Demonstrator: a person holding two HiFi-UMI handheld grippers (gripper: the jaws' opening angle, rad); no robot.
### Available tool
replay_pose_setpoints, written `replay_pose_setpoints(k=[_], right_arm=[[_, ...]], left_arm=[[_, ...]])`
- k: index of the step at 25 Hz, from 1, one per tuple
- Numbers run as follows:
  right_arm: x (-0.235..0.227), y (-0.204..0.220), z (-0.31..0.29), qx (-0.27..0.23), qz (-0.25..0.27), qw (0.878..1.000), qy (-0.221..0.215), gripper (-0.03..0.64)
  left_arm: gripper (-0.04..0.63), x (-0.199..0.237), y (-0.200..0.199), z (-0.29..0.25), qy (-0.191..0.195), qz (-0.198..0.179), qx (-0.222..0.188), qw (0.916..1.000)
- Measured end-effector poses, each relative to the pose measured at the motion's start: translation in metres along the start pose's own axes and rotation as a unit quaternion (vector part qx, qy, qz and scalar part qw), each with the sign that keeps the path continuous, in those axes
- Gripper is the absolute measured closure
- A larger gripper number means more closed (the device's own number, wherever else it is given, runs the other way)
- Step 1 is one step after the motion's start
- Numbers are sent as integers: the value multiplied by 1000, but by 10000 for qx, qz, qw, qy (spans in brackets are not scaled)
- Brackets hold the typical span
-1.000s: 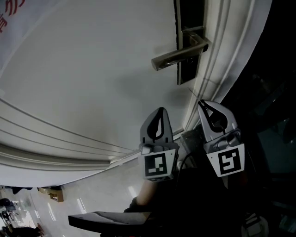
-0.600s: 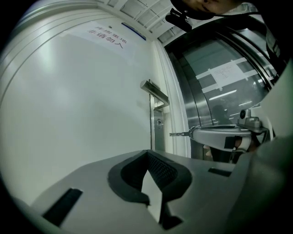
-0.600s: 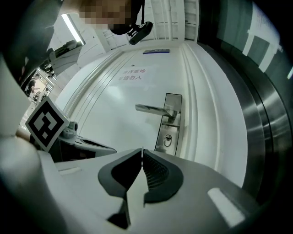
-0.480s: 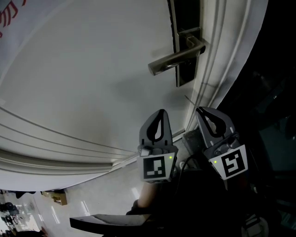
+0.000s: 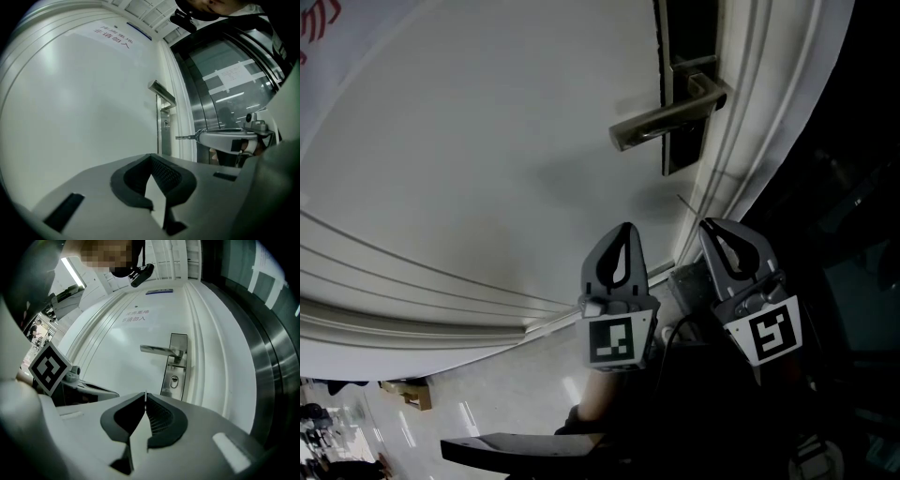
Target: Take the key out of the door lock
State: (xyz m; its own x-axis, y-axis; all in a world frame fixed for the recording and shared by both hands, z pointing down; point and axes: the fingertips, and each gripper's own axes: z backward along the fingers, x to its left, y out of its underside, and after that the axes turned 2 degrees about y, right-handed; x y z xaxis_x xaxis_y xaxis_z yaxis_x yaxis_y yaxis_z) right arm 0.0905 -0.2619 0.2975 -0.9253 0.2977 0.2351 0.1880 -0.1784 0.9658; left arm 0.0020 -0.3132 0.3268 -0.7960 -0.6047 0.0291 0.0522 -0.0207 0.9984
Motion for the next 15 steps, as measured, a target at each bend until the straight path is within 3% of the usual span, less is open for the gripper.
replay_pose_setpoints(k=[15], right_arm=[[-1, -3, -2, -52, 60, 10000, -49, 604]], left_arm=[[595, 0, -3, 0, 43, -54, -30, 10000]])
